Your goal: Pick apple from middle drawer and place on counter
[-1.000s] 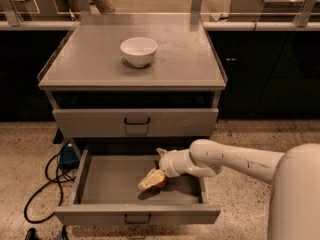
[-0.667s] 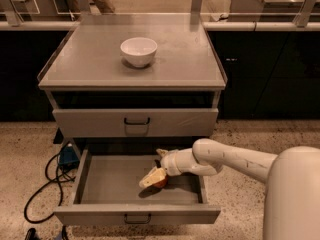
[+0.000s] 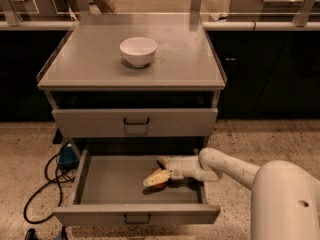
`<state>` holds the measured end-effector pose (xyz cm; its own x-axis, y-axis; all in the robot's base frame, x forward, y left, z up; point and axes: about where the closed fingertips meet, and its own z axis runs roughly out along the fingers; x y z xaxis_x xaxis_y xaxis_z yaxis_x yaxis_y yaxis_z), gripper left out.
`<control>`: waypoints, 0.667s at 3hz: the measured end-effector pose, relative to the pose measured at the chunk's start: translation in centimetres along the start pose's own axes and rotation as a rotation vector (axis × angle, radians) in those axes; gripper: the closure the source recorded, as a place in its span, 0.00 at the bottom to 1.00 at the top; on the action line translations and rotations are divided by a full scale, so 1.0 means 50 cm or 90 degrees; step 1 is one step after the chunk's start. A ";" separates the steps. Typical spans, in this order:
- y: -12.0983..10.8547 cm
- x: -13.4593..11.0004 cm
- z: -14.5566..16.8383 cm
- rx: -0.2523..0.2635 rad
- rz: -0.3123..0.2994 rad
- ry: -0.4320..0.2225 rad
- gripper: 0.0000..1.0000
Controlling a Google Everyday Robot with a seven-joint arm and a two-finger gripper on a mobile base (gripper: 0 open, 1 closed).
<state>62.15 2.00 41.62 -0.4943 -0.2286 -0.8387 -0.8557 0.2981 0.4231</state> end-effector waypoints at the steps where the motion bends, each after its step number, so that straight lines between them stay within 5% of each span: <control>1: 0.018 -0.025 -0.021 0.043 -0.008 0.000 0.00; 2: 0.073 -0.085 -0.076 0.123 -0.035 -0.013 0.00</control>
Offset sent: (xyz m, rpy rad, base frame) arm -0.0128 -0.1053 0.0574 -0.5069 -0.2217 -0.7049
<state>60.52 0.53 48.03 -0.4423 -0.2307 -0.8667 -0.8352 0.4581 0.3043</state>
